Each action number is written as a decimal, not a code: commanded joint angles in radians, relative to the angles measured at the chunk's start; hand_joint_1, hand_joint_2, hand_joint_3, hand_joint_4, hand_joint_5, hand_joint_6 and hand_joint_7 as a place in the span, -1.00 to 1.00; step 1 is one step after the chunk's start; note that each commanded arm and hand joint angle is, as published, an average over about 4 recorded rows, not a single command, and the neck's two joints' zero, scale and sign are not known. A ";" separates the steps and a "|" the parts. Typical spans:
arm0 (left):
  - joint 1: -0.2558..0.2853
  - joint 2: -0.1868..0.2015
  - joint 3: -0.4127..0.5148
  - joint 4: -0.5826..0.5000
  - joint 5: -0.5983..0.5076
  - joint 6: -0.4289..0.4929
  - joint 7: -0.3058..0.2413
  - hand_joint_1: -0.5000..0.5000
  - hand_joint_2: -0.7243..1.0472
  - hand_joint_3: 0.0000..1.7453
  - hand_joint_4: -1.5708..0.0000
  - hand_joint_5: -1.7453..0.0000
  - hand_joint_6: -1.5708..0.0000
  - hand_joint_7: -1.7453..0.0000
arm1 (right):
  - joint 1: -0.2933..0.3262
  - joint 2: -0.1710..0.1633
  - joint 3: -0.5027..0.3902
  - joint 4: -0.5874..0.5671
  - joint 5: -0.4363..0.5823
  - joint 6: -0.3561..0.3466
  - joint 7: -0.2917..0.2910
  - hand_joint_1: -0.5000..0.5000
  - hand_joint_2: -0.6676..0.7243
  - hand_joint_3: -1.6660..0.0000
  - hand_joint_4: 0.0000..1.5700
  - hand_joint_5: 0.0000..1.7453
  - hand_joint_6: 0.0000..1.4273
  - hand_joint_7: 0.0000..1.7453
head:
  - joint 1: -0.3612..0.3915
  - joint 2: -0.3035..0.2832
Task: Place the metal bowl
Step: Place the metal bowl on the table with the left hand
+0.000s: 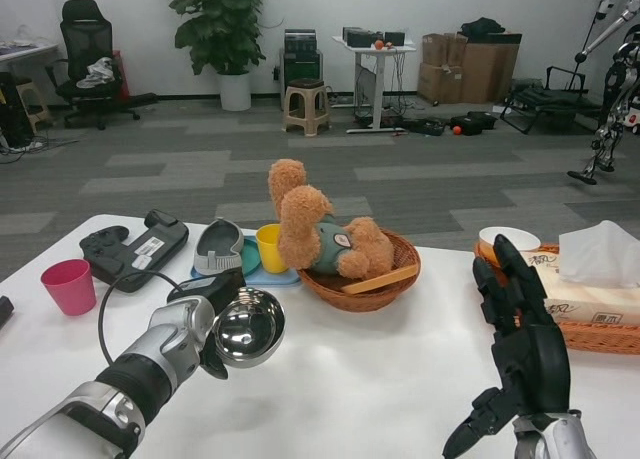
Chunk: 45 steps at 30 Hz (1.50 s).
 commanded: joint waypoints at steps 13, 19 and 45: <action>-0.046 -0.024 0.041 0.191 0.013 -0.022 0.029 -1.00 1.00 0.22 -0.87 -1.00 0.30 -0.84 | 0.006 -0.008 0.032 -0.044 0.012 -0.011 -0.003 0.19 1.00 1.00 -1.00 -0.78 -1.00 -0.78 | 0.032 -0.008; -0.048 -0.024 0.035 0.227 0.028 -0.023 0.029 -1.00 1.00 0.25 -0.81 -1.00 0.28 -0.84 | 0.012 -0.011 0.033 -0.052 0.013 -0.012 -0.002 0.17 1.00 1.00 -1.00 -0.78 -1.00 -0.76 | 0.037 -0.006; -0.033 -0.038 0.040 0.355 0.021 -0.058 0.007 -1.00 1.00 0.40 0.82 -0.97 0.57 -0.42 | 0.023 -0.009 0.040 -0.054 0.014 -0.013 -0.002 0.17 1.00 1.00 -1.00 -0.78 -1.00 -0.76 | 0.045 -0.021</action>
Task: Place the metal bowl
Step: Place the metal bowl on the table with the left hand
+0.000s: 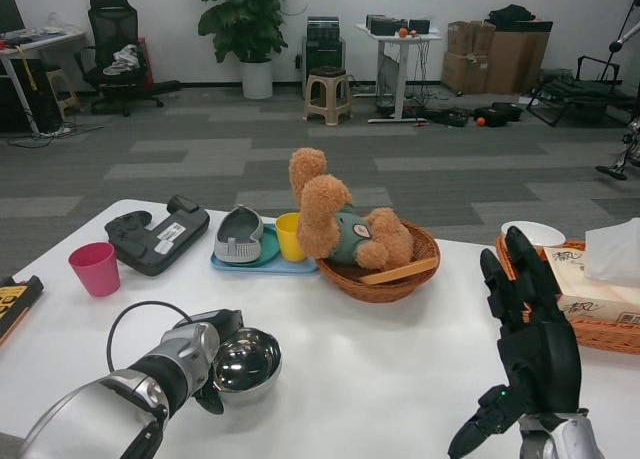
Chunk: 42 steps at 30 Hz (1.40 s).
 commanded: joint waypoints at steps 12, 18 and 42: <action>0.020 -0.013 0.042 0.004 -0.011 -0.035 -0.044 -1.00 1.00 0.15 1.00 0.65 0.96 0.14 | 0.014 -0.009 0.002 0.014 0.011 -0.014 -0.003 0.25 1.00 1.00 -1.00 -0.78 -1.00 -0.76 | -0.002 -0.013; 0.037 -0.009 0.045 -0.027 -0.013 -0.051 -0.088 -1.00 1.00 0.00 1.00 0.65 1.00 0.28 | 0.014 -0.008 0.002 0.020 0.011 -0.014 -0.003 0.29 1.00 1.00 -1.00 -0.78 -1.00 -0.80 | -0.003 -0.015; 0.071 0.012 0.038 -0.138 0.056 -0.075 -0.120 -1.00 1.00 -0.35 1.00 0.18 1.00 0.28 | 0.005 -0.009 0.004 0.040 0.018 -0.014 -0.003 0.33 1.00 1.00 -1.00 -0.78 -1.00 -0.76 | 0.019 -0.022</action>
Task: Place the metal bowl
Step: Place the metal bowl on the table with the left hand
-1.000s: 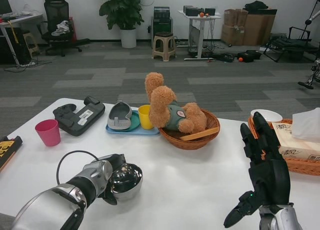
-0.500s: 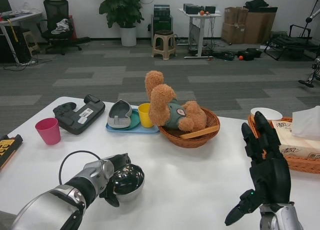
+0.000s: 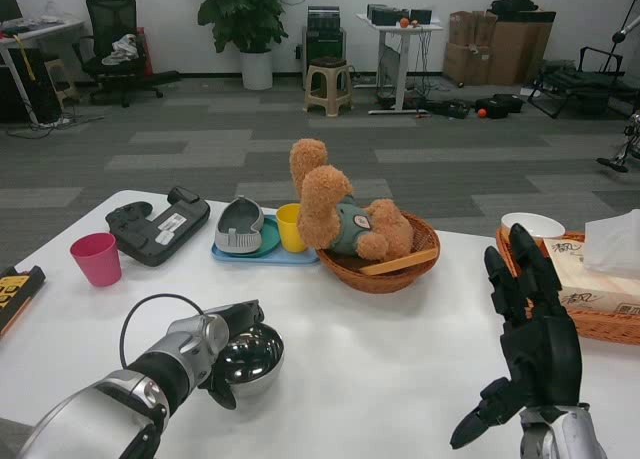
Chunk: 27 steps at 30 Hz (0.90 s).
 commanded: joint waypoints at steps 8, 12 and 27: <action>0.042 0.020 0.010 -0.075 0.025 -0.015 0.003 -1.00 1.00 -0.90 1.00 0.18 1.00 0.20 | 0.001 -0.009 0.001 0.011 0.006 -0.014 -0.002 0.33 1.00 1.00 -1.00 -0.78 -1.00 -0.76 | 0.006 -0.002; 0.051 0.022 0.018 -0.095 0.028 -0.015 0.003 -1.00 1.00 -0.95 1.00 0.24 1.00 0.20 | -0.001 -0.009 0.001 0.013 0.006 -0.014 -0.003 0.33 1.00 1.00 -1.00 -0.78 -1.00 -0.76 | 0.006 -0.002; 0.192 0.023 0.118 -0.448 -0.015 0.012 -0.023 -1.00 1.00 -0.90 1.00 0.29 1.00 0.16 | -0.002 -0.010 0.001 0.014 0.011 -0.014 -0.003 0.33 1.00 1.00 -1.00 -0.78 -1.00 -0.76 | 0.015 -0.001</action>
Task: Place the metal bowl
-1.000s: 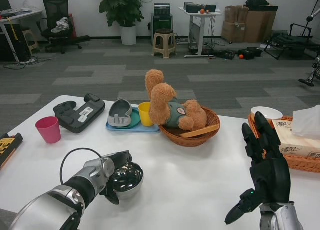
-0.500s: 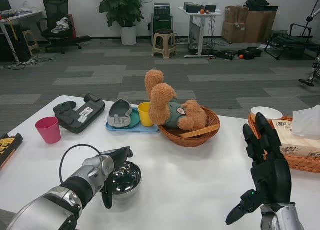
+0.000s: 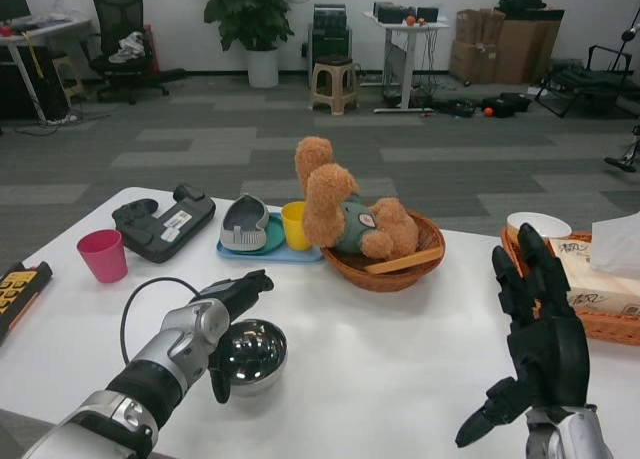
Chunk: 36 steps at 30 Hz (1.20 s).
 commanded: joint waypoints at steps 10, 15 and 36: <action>0.134 0.005 0.121 -0.307 -0.249 0.004 -0.028 -1.00 0.45 -0.95 1.00 0.44 1.00 0.12 | 0.001 -0.009 -0.009 0.007 0.007 -0.010 -0.003 0.33 1.00 1.00 -1.00 -0.78 -1.00 -0.76 | 0.004 0.011; 0.177 0.004 0.181 -0.394 -0.439 -0.022 -0.034 -1.00 0.05 -0.95 1.00 0.53 0.98 0.12 | 0.000 -0.010 -0.023 0.010 0.007 -0.010 -0.003 0.33 1.00 1.00 -1.00 -0.78 -1.00 -0.76 | 0.006 0.018; 0.168 -0.059 0.272 -0.271 -1.078 -0.753 -0.027 -1.00 -0.30 -0.95 1.00 0.82 0.24 -0.02 | -0.005 -0.015 -0.073 -0.006 0.002 -0.010 -0.001 0.33 1.00 1.00 -1.00 -0.78 -1.00 -0.76 | -0.026 0.139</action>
